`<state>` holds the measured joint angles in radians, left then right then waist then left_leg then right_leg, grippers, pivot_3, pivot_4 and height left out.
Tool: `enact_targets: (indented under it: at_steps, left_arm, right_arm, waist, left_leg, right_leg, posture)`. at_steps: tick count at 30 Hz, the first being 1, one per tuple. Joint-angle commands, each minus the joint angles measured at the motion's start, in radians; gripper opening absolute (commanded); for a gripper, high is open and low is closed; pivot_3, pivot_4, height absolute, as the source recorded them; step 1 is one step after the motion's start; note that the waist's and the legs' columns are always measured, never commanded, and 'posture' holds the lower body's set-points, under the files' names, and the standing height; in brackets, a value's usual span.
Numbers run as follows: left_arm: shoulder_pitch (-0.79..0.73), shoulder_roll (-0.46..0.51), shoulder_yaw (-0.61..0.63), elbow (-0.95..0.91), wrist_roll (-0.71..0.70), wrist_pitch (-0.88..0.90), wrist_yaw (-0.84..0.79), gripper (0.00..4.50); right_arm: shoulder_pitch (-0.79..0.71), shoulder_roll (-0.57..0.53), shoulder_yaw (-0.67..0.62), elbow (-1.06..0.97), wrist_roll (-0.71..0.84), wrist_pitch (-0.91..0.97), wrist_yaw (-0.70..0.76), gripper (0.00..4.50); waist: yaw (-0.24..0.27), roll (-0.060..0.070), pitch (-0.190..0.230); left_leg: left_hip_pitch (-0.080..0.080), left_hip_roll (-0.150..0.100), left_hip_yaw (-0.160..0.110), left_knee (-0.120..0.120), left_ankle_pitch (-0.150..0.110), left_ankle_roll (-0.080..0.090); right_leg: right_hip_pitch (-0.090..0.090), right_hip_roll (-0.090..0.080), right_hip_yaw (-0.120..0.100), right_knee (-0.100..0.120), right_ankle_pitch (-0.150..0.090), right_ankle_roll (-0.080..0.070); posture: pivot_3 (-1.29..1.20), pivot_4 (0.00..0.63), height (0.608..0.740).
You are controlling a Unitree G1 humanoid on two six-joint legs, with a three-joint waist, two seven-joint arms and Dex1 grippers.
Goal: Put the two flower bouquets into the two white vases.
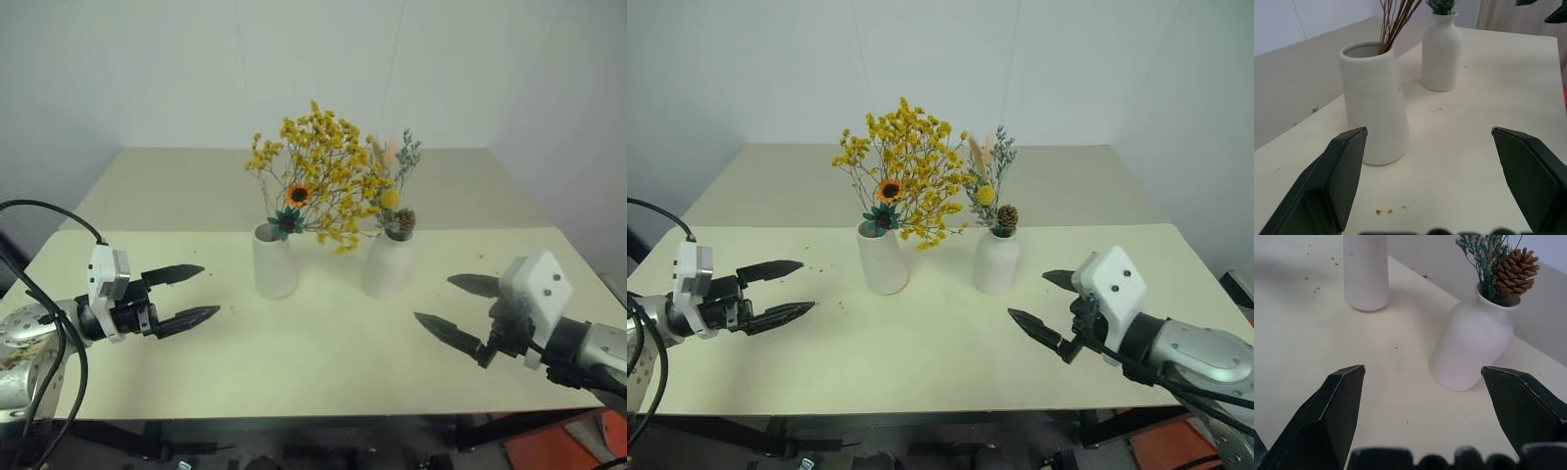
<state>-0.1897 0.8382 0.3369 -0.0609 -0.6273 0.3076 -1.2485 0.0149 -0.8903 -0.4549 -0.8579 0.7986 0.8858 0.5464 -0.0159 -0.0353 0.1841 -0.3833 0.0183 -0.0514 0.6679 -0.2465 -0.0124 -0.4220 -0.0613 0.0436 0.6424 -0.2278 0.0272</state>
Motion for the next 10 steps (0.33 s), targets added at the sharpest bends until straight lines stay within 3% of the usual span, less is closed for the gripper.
enact_targets:
  at_steps: [1, 10]
  left_arm:
    - [-0.014, 0.017, 0.003, -0.021, -0.008, 0.011, 0.002, 4.46]
    - [0.006, 0.031, 0.041, -0.039, -0.013, 0.01, 0.014, 4.46]
  right_arm:
    - [0.003, -0.013, -0.049, -0.026, 0.013, -0.008, -0.007, 4.5]
    - [-0.004, -0.016, -0.016, 0.0, 0.016, -0.022, 0.004, 4.5]
  waist:
    - [-0.002, 0.0, 0.0]
    - [0.0, 0.0, 0.0]
  left_leg:
    - [0.0, 0.0, 0.0, 0.0, 0.0, 0.0]
    - [0.0, 0.0, 0.0, 0.0, 0.0, 0.0]
  right_leg:
    - [0.0, 0.0, 0.0, 0.0, 0.0, 0.0]
    - [0.0, 0.0, 0.0, 0.0, 0.0, 0.0]
  posture:
    - [0.0, 0.15, 0.74]
    - [0.0, 0.15, 0.74]
